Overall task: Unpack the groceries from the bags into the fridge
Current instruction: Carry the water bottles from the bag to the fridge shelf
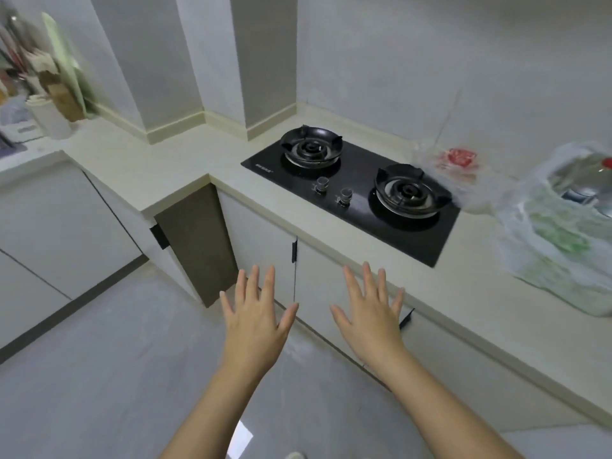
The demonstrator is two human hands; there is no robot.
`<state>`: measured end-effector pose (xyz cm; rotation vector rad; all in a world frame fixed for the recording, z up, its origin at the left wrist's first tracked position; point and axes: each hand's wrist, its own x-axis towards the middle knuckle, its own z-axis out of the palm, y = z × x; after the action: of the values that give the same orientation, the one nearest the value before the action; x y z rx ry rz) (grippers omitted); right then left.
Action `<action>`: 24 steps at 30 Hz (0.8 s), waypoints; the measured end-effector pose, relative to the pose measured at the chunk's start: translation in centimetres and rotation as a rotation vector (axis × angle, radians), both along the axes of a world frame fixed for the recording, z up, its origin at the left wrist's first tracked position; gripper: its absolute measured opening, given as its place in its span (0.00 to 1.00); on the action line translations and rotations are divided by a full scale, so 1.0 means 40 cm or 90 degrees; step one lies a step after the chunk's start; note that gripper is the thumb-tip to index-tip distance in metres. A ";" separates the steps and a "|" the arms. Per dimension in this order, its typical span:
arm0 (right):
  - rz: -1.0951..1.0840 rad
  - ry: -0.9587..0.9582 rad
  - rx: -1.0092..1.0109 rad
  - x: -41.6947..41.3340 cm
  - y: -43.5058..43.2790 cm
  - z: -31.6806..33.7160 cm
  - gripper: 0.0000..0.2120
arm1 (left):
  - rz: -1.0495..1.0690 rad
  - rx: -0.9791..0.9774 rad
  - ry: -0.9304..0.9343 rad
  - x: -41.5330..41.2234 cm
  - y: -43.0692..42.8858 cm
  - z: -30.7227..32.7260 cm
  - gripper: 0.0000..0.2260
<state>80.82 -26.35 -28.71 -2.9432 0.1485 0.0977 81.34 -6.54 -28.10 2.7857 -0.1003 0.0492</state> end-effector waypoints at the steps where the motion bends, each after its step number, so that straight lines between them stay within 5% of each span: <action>1: -0.009 -0.006 0.000 0.003 -0.020 0.003 0.35 | -0.012 0.002 0.000 0.012 -0.021 0.003 0.33; 24: -0.159 -0.107 -0.012 0.141 -0.877 0.127 0.34 | -0.142 0.025 -0.120 0.212 -0.862 0.106 0.34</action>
<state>86.48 -61.42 -23.64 -2.9053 0.4904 -0.1858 89.83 -41.04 -23.85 2.7840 -0.4631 0.2568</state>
